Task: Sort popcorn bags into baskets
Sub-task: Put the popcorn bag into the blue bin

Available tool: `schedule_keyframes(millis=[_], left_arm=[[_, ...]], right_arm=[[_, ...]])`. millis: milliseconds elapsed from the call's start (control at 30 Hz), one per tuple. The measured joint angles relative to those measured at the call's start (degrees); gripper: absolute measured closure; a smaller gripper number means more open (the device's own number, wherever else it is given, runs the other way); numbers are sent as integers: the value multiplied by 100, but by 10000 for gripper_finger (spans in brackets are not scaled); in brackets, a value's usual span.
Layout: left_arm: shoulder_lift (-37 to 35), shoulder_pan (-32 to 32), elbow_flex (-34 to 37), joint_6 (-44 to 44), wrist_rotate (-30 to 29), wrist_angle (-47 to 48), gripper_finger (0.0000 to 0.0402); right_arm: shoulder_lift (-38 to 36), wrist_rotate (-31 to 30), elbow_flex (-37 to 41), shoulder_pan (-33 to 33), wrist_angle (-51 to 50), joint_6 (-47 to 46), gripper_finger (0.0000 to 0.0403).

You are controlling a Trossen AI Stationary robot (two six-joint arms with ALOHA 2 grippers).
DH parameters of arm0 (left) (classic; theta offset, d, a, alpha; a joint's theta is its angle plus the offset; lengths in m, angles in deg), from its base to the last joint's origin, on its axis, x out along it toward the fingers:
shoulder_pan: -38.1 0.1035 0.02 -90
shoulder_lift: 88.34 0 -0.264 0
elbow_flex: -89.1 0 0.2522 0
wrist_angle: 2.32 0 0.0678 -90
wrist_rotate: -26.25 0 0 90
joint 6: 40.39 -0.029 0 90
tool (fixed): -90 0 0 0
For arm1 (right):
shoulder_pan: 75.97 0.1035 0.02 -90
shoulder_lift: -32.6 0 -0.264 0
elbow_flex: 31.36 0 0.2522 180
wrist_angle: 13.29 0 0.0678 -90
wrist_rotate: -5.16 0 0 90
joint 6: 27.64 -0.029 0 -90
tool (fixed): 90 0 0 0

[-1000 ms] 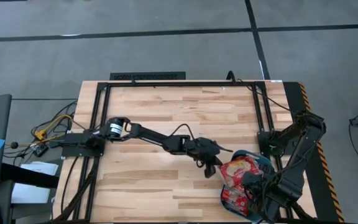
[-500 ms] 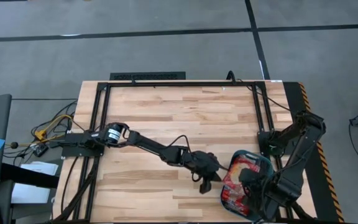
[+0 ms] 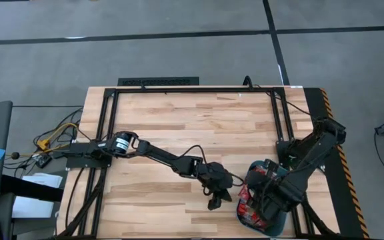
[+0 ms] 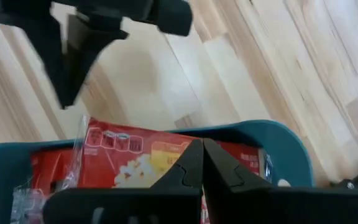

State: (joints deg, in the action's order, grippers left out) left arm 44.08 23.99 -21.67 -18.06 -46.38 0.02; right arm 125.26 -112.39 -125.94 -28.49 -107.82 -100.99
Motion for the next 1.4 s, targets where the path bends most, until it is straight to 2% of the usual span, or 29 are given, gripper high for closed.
schedule_keyframes(millis=[133,400,733,967,1167,1333,1400], left_arm=[[0,-4,4,-2,222,267,401],[-9,-11,4,61,528,457,401],[-11,13,4,133,706,479,401],[-13,11,4,144,841,476,401],[-15,33,4,133,843,470,401],[-20,209,4,-10,620,450,401],[-20,327,4,-8,503,420,401]], right_arm=[[-2,242,274,71,355,-194,375],[48,822,669,389,1338,-484,391],[48,1010,671,781,1675,-1197,375],[48,1024,671,962,2155,-1287,389],[48,1022,671,972,2270,-1472,375],[41,937,666,995,2384,-1485,376],[33,921,585,992,2142,-1663,383]])
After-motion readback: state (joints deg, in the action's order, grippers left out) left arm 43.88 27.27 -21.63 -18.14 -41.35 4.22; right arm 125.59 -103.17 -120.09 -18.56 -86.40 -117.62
